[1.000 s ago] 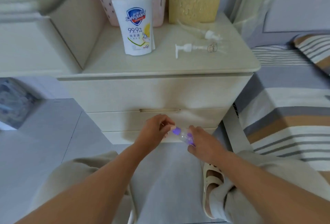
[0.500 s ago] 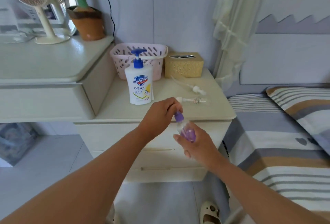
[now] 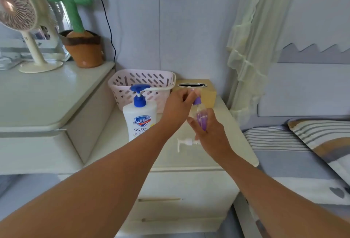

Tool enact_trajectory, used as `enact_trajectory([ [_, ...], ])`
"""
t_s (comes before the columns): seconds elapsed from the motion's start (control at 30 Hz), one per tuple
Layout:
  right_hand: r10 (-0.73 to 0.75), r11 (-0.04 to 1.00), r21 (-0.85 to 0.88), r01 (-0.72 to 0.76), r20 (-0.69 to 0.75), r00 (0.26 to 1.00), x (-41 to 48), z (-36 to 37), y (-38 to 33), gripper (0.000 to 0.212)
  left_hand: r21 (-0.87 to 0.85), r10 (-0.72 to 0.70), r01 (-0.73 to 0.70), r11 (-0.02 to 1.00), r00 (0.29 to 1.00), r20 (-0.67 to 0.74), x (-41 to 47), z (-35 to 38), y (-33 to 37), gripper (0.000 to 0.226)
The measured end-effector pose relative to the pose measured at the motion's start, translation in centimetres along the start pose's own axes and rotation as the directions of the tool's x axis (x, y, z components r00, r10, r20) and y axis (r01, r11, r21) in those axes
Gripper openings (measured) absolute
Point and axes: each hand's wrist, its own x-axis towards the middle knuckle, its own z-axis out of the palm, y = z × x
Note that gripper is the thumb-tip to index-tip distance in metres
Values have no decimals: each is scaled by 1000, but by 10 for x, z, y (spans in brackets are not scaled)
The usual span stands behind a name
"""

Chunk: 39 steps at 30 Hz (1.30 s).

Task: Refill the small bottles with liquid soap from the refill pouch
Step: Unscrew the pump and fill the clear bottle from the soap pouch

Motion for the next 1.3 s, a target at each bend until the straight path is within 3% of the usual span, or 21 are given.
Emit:
enact_trajectory([
  [0.1,2,999,-55,-3,-20,1000,23,9,12,44,-189,-111,110,976,994,4,23,5,-13,31],
  [0.17,23,997,75,-25,32,999,30,14,13,39,-263,-141,142,954,990,26,31,5,-19,33],
  [0.27,59,954,283,-96,136,989,40,19,12,31,-273,-137,151,950,988,70,42,1,-28,31],
  [0.4,57,972,219,-90,153,987,54,17,16,28,-241,-137,154,958,987,87,54,2,-29,27],
  [0.53,4,989,144,-26,150,989,68,17,17,31,-253,-126,122,960,992,-1,65,6,-25,32],
  [0.8,40,929,349,-125,241,970,65,26,27,26,-206,-100,109,972,994,51,57,12,-30,23],
  [1.0,-51,994,106,35,152,987,77,34,29,22,-116,-34,34,993,999,-3,41,2,-40,21],
  [1.3,-38,998,-43,47,174,984,79,44,39,30,158,-76,82,984,996,-49,38,4,-64,21],
])
